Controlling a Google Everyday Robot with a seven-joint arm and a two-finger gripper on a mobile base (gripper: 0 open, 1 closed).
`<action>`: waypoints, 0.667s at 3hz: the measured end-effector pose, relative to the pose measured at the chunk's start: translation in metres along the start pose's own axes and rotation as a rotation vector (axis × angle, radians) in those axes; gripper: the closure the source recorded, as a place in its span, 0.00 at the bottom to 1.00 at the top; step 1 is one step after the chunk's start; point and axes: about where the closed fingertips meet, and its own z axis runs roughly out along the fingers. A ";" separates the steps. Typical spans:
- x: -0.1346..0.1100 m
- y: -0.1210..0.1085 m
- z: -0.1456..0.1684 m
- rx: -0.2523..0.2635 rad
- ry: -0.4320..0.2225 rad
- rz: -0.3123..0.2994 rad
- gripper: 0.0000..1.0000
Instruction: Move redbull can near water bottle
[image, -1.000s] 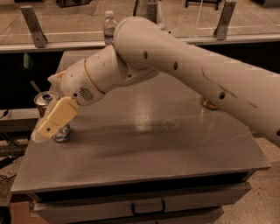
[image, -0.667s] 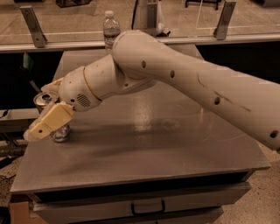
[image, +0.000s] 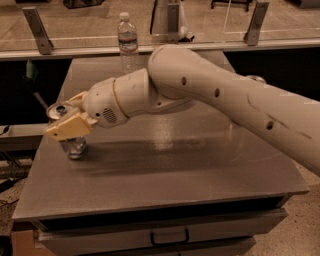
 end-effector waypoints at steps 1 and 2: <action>-0.023 -0.013 -0.050 0.114 -0.041 -0.038 0.87; -0.023 -0.014 -0.057 0.127 -0.042 -0.040 1.00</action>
Offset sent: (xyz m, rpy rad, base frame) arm 0.0153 -0.0370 0.0357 0.0395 -0.0680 -0.0904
